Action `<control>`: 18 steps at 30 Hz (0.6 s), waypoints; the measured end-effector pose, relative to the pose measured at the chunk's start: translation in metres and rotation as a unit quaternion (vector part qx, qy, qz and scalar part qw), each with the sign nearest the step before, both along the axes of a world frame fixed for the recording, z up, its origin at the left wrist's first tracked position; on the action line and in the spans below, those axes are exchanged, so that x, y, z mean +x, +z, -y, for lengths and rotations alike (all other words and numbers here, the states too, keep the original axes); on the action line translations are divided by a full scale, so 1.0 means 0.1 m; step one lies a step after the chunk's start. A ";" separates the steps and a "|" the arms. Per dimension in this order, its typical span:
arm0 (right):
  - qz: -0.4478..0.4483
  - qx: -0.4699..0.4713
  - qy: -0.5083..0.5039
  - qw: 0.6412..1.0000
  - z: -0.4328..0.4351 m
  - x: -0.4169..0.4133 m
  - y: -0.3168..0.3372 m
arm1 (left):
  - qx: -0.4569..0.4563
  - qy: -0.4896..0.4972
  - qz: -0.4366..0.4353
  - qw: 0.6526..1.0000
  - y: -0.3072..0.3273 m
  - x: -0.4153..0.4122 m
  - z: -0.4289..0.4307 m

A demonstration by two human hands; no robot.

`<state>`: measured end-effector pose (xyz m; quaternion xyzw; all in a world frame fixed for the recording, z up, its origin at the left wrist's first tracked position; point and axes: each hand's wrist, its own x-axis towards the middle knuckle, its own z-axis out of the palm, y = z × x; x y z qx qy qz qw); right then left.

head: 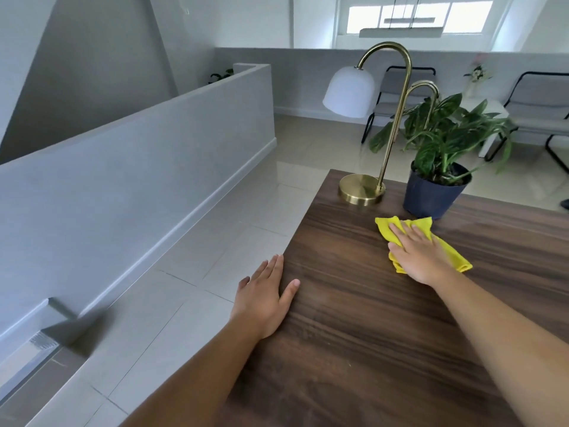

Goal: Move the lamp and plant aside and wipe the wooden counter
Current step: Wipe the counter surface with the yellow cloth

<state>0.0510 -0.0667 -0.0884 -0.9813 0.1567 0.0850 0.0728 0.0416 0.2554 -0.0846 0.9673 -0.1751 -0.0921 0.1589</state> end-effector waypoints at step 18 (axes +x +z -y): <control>0.032 0.015 0.264 0.964 -1.77 -0.33 0.04 | 0.014 0.087 0.024 0.996 0.06 -0.63 -0.39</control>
